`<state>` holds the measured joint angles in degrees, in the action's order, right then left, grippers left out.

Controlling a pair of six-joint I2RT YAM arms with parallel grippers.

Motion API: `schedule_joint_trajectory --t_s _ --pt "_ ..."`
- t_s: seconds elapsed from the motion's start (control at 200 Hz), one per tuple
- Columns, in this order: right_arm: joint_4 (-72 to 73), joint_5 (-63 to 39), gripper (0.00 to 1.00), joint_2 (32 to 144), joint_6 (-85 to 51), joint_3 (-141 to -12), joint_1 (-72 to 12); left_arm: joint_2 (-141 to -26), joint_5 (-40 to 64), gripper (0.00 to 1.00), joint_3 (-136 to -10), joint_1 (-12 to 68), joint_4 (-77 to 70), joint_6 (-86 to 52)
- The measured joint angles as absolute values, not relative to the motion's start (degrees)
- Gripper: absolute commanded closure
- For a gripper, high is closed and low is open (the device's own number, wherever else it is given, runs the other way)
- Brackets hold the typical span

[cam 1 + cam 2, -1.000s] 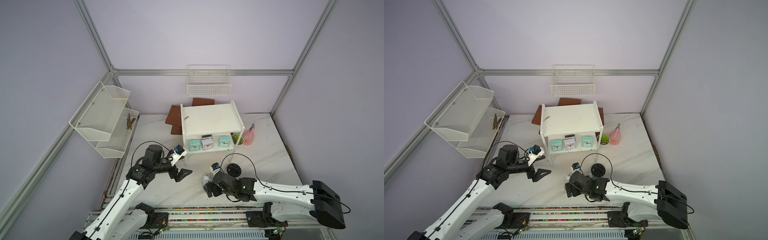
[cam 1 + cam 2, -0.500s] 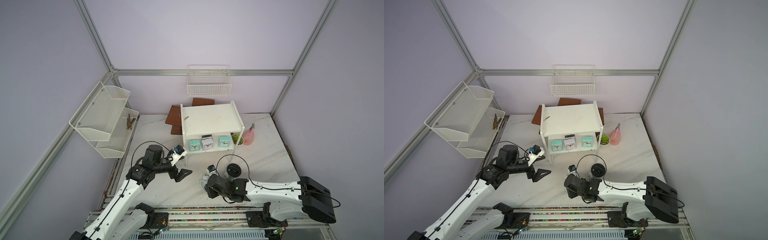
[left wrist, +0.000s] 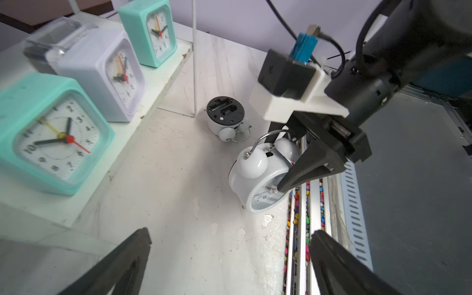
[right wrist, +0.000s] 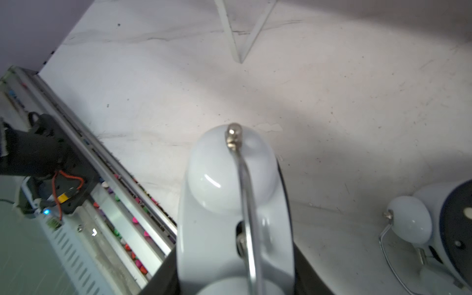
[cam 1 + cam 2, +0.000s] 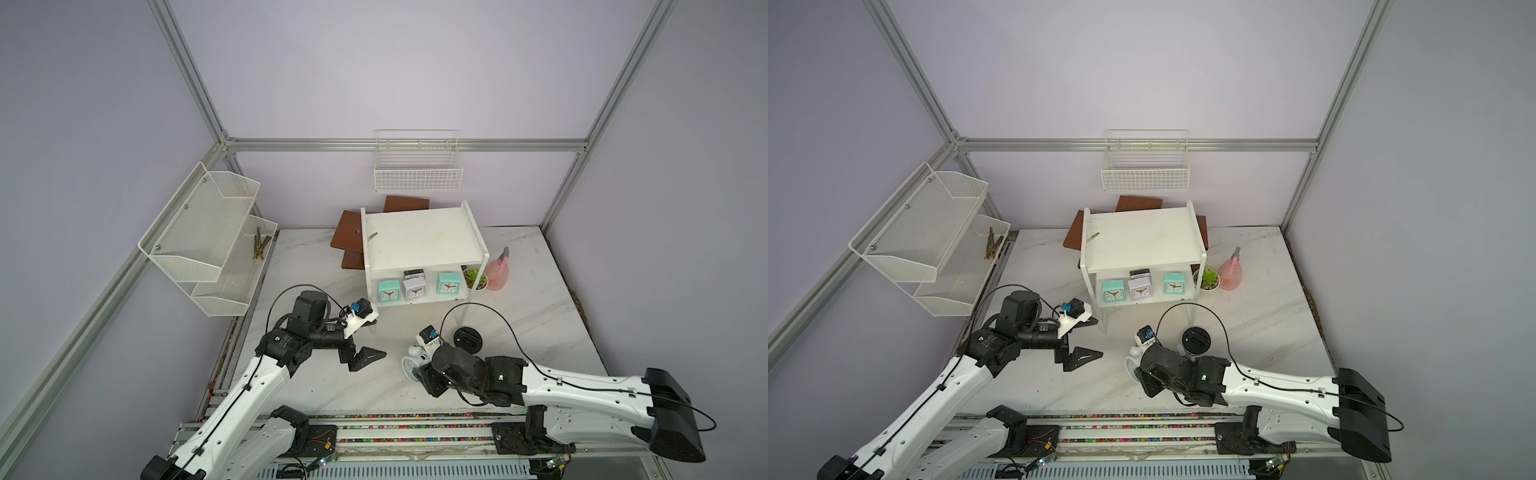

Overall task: Place the alarm clocks on the shelf by style
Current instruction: Pick up the alarm from the center of the board.

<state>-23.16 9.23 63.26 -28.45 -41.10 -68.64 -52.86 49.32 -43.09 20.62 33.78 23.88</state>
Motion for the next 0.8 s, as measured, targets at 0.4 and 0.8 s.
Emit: schedule_joint_trajectory --t_s 0.4,0.8 --pt "-16.34 -4.4 0.58 56.31 -21.26 -41.1 -68.69 -55.79 60.77 0.0 -41.93 20.64 35.27 30.68" --pt "-10.76 -8.47 0.6 56.23 -19.66 -40.69 -68.69 -59.94 63.83 0.0 -41.6 24.49 36.97 32.6"
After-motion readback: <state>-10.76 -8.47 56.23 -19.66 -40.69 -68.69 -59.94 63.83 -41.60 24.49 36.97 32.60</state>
